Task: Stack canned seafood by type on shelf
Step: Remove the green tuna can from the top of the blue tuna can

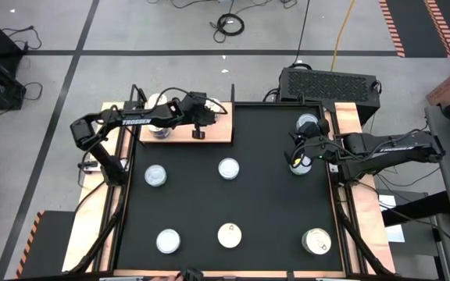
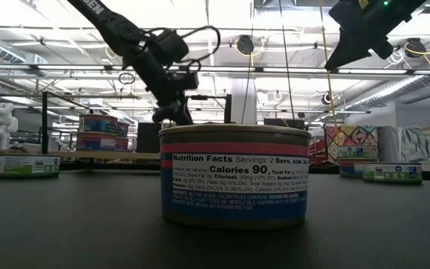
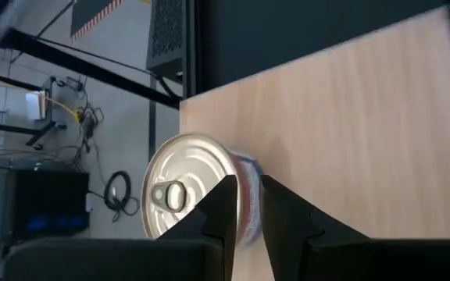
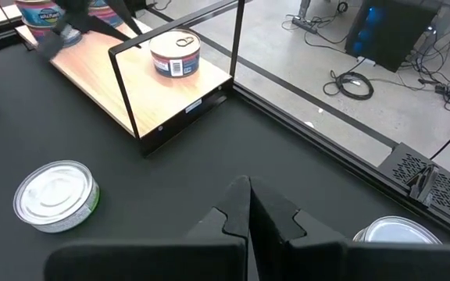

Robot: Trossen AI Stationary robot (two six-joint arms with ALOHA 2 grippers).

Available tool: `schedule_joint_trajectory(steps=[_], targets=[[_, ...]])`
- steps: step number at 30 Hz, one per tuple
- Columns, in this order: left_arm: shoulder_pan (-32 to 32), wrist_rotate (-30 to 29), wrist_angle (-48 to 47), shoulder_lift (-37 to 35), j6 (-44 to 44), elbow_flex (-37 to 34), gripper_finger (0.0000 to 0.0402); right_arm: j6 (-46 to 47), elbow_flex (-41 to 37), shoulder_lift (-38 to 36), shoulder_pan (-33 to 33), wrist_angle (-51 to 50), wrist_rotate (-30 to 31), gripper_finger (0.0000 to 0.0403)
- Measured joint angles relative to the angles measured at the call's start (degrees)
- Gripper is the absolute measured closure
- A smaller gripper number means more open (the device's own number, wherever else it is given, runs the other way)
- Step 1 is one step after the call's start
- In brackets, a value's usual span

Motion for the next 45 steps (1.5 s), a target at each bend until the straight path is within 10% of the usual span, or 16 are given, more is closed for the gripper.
schedule_joint_trajectory(steps=[21,45], targets=[[-10.32,23.38,-8.56,-12.12,-17.63,-3.94,0.0343,-1.73,0.04,2.77,0.0,-0.4,0.27,0.0403],[-19.92,19.58,35.65,-6.8,-30.98,-19.61,0.0344,-4.84,0.04,5.0,-9.98,-1.36,-1.98,0.038]])
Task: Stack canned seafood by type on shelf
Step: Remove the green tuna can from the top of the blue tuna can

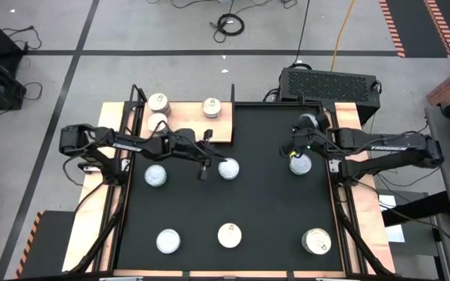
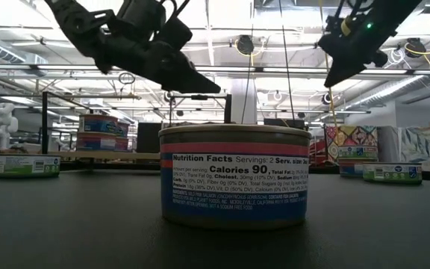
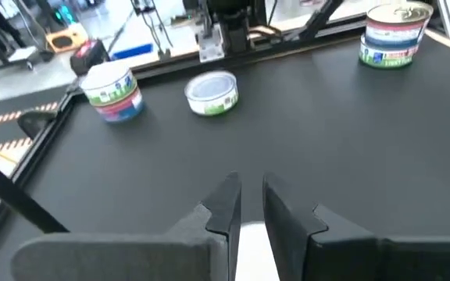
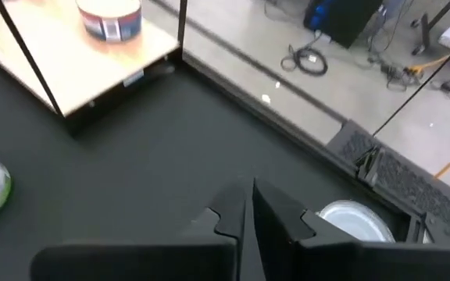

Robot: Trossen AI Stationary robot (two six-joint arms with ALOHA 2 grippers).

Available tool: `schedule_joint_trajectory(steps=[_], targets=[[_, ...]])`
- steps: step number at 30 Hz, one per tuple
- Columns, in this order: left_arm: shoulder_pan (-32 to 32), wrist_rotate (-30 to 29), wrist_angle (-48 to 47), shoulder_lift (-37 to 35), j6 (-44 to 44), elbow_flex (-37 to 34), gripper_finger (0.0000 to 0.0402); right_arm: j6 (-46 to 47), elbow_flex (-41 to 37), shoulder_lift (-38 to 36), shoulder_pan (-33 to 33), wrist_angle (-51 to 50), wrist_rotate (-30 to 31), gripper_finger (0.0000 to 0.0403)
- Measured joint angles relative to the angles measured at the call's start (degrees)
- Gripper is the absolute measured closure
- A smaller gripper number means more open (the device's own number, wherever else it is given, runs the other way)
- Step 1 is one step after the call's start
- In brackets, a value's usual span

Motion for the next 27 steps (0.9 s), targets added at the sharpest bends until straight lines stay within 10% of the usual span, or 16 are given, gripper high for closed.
schedule_joint_trajectory(steps=[12,27], targets=[[0.02,-0.01,19.07,11.03,0.07,0.07,0.0343,-6.52,0.0,2.56,-14.17,-0.81,-10.39,0.0323],[-1.43,-11.44,16.13,10.95,-2.99,0.11,0.0311,-13.8,-0.02,11.85,-26.51,-0.26,-14.44,0.0249]])
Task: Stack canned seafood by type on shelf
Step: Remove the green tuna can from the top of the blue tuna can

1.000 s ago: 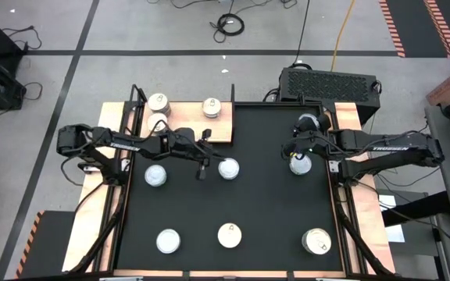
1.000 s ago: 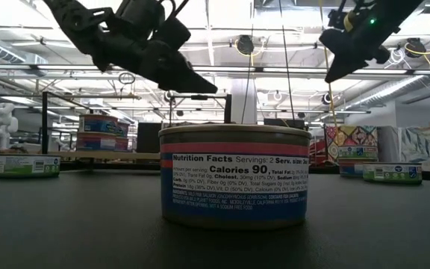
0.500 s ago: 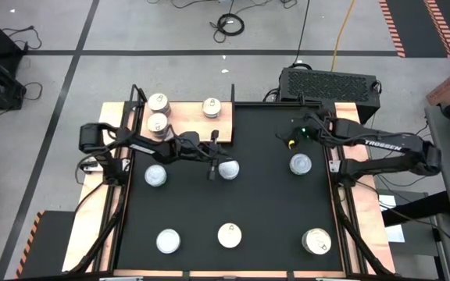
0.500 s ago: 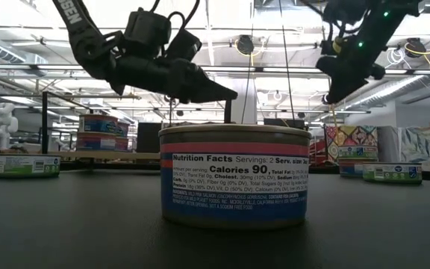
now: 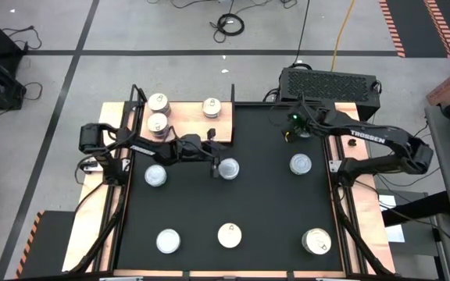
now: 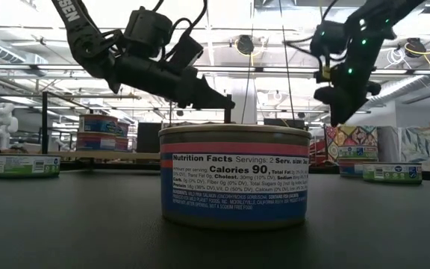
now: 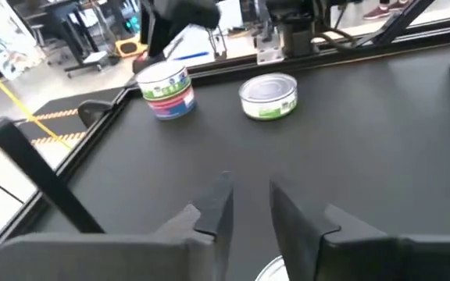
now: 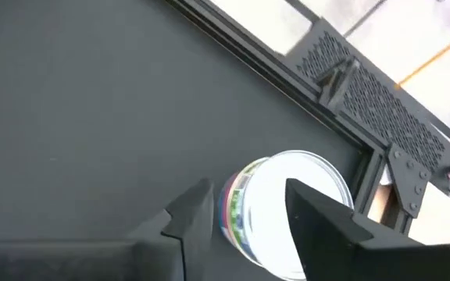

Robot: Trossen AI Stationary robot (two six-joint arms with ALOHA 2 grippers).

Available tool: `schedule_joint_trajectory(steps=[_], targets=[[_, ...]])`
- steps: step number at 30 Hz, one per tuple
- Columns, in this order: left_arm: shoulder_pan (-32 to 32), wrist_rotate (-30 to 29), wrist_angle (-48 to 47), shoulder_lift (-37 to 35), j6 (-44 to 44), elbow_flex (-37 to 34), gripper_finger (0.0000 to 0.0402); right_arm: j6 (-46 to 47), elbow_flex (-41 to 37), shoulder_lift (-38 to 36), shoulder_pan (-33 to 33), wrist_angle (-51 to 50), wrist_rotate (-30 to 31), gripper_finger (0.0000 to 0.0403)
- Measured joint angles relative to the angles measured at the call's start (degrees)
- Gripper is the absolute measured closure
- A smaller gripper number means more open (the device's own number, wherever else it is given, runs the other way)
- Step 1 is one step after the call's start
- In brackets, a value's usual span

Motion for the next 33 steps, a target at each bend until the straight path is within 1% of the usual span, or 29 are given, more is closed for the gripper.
schedule_joint_trajectory(steps=[4,8,12,17,23,26,33], targets=[[-1.3,-3.1,-0.31,0.0,0.65,0.08,0.027,-1.03,0.0,2.56,-2.05,0.01,-0.22,0.0235],[-1.96,-3.53,-2.85,-0.02,1.99,1.47,0.0245,-1.97,0.0,5.03,-3.31,0.4,-0.31,0.0226],[-2.02,-3.53,-7.07,-0.02,2.22,2.8,0.0242,-2.54,0.0,7.09,-3.64,1.36,-0.37,0.0222],[-1.87,-4.24,-10.14,-0.02,6.16,2.91,0.0242,-2.5,-0.02,8.33,-3.62,1.27,-0.39,0.0222],[-1.71,-8.27,-10.3,-0.02,6.68,2.91,0.0242,-1.46,-0.02,8.91,-3.62,1.18,-0.39,0.0222],[-1.3,-8.25,-10.75,-0.02,8.06,2.91,0.0242,-0.92,-0.02,8.88,-3.62,1.23,-0.37,0.0222],[0.18,-7.8,-13.63,-0.05,7.71,2.91,0.0242,1.24,-0.02,8.88,-3.64,1.17,-0.15,0.0222]])
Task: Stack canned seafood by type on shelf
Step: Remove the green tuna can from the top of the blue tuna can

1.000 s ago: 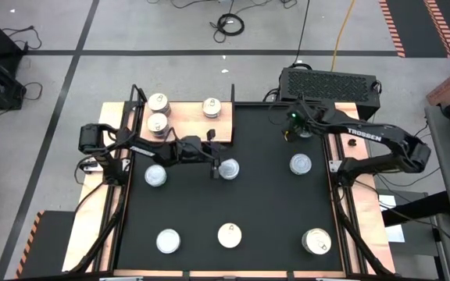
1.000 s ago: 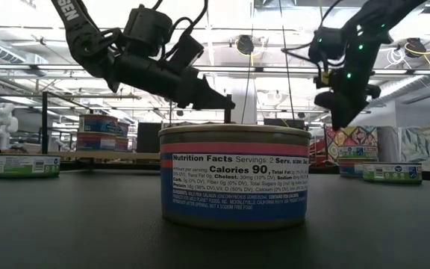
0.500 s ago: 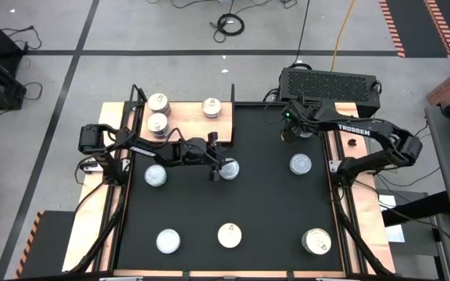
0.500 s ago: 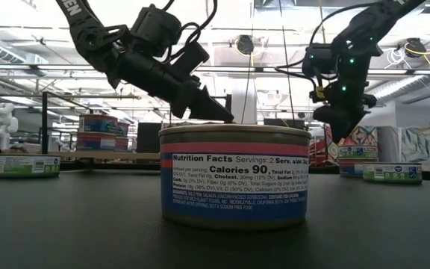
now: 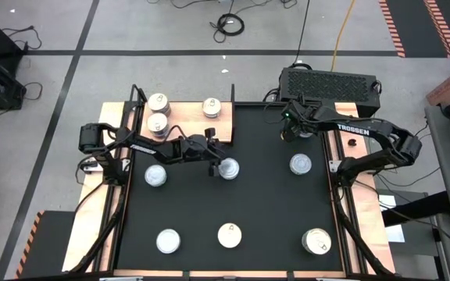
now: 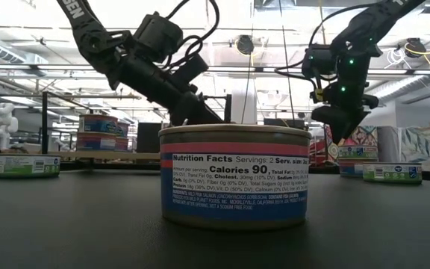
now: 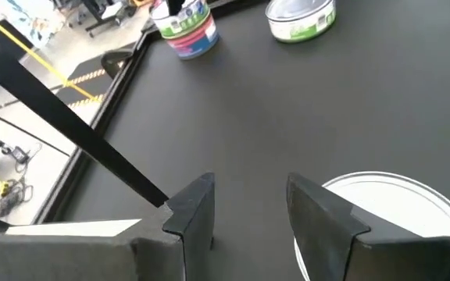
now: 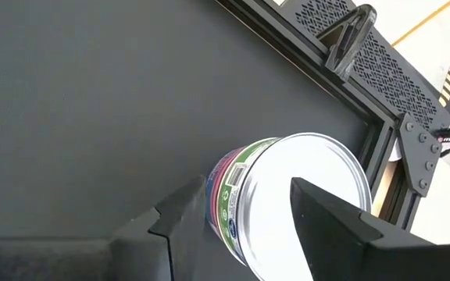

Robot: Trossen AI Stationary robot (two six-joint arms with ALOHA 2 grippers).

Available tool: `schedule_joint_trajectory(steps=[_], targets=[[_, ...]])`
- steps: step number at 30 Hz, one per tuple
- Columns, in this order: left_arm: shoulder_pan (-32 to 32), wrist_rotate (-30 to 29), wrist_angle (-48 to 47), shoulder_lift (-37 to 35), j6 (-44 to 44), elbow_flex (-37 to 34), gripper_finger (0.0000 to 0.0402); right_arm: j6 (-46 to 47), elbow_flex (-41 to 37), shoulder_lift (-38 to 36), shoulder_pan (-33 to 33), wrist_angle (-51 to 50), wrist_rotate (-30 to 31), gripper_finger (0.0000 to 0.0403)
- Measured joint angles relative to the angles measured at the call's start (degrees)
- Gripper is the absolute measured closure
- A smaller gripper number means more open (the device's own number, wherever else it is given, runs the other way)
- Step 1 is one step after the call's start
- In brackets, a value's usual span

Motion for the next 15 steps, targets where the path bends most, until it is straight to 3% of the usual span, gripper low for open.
schedule_joint_trajectory(steps=[8,15], targets=[[0.07,2.53,-0.21,0.0,-0.1,0.0,0.0242,3.31,0.0,0.0,0.0,-0.26,0.18,0.0222],[0.22,2.98,0.26,-0.01,-0.16,0.0,0.0242,12.0,0.0,0.0,0.14,-1.36,1.45,0.0222]])
